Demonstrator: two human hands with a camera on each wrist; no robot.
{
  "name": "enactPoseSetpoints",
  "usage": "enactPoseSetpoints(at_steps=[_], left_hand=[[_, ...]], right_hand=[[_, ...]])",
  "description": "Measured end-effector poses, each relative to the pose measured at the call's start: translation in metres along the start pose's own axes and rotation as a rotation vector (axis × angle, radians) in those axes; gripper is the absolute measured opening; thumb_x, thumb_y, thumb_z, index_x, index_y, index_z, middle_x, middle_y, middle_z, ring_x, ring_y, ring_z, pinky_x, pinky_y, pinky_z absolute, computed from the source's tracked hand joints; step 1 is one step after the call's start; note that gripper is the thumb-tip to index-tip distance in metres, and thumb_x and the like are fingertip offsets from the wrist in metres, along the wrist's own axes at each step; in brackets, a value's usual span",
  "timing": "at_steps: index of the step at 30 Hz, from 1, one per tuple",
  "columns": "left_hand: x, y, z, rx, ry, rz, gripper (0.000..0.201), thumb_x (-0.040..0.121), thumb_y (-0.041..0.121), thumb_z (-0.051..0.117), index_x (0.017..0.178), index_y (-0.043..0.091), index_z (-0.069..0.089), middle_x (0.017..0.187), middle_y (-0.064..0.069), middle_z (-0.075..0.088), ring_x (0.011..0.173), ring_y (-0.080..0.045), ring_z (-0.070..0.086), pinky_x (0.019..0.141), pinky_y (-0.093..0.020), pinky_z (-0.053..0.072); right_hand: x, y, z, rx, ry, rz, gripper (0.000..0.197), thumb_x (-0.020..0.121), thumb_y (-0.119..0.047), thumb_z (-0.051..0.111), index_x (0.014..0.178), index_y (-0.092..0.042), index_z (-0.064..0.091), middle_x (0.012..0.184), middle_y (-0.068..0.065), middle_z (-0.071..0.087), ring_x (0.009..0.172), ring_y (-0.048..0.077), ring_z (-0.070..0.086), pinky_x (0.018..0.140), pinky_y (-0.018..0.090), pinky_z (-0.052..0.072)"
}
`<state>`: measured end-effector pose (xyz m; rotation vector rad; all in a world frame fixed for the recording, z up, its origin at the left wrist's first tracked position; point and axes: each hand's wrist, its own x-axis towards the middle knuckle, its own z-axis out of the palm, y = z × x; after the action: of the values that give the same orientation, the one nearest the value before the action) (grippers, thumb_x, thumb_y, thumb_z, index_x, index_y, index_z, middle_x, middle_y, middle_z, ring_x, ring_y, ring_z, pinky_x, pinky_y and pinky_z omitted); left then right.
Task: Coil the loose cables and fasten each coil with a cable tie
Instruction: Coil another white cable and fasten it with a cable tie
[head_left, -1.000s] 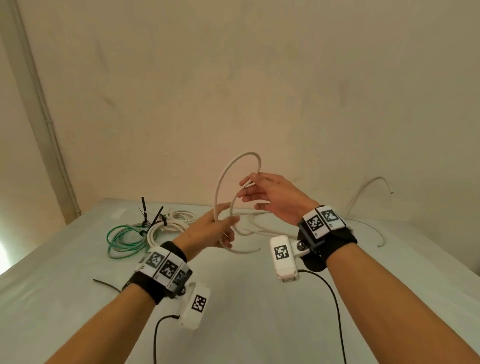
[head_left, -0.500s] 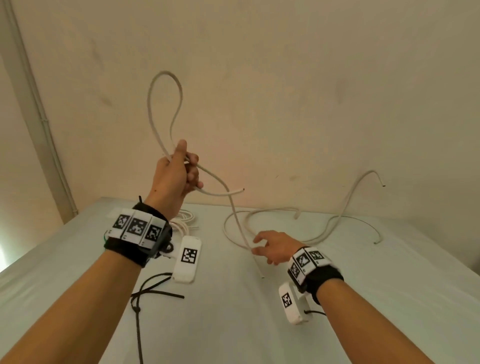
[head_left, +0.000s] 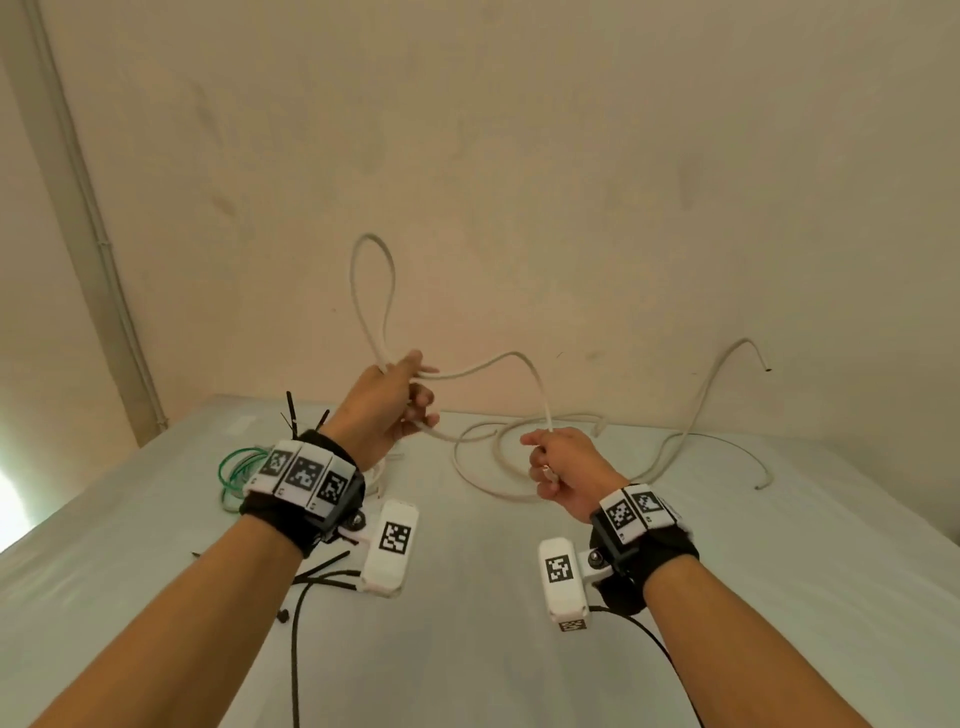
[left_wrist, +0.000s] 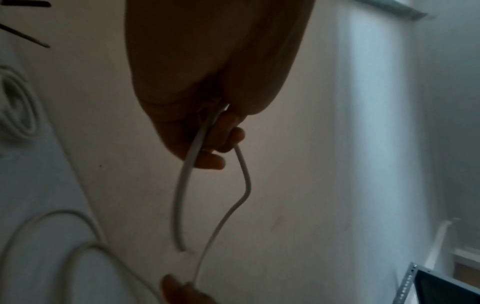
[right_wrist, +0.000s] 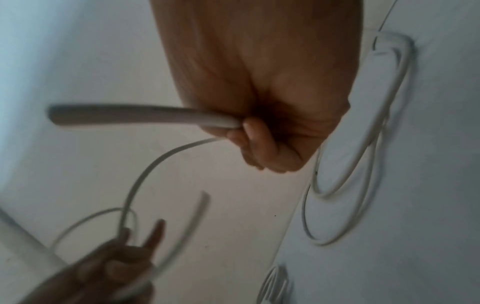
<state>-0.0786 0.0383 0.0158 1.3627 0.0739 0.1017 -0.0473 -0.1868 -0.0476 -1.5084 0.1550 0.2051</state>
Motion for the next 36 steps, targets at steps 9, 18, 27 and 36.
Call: enactPoseSetpoints(at_steps=[9,18,27,36], left_hand=[[-0.013,-0.045,-0.007,0.512,-0.167,-0.423,0.059,0.103,0.043,0.059,0.112,-0.015,0.066,0.072,-0.016,0.070,0.059,-0.023,0.068,0.074,-0.044,0.065],[-0.013,-0.028,0.011,1.495,-0.014,-0.003,0.052,0.094,0.059,0.063,0.077,0.011,0.053,0.068,-0.002,0.063,0.064,-0.021,0.063,0.064,-0.032,0.052],[-0.012,0.001,0.060,0.270,-0.412,-0.114,0.086,0.079,0.046,0.084,0.140,-0.004,0.051,0.113,-0.016,0.074,0.096,-0.022,0.076,0.073,-0.026,0.060],[-0.006,-0.004,0.051,-0.079,-0.116,-0.087,0.010,0.089,-0.003,0.073,0.097,-0.009,0.074,0.078,-0.013,0.072,0.060,-0.009,0.064,0.058,-0.014,0.056]], right_hand=[[-0.003,-0.031,-0.022,0.264,0.220,-0.400,0.020,0.109,-0.019,0.038,0.094,-0.017,0.051,0.063,-0.003,0.036,0.049,0.010,0.030,0.045,0.025,0.033],[-0.021,-0.065,-0.021,0.218,0.043,-0.523,0.024,0.111,-0.029,0.041,0.090,-0.022,0.051,0.062,-0.006,0.030,0.055,0.011,0.025,0.049,0.024,0.023],[-0.039,-0.079,0.000,0.613,-0.196,-0.487,0.028,0.112,-0.035,0.039,0.089,-0.022,0.049,0.067,0.000,0.028,0.057,0.014,0.024,0.057,0.029,0.027],[-0.044,-0.086,-0.020,0.704,-0.235,-0.326,0.015,0.103,-0.017,0.053,0.092,-0.009,0.060,0.073,0.002,0.046,0.060,0.014,0.044,0.078,0.034,0.052]])
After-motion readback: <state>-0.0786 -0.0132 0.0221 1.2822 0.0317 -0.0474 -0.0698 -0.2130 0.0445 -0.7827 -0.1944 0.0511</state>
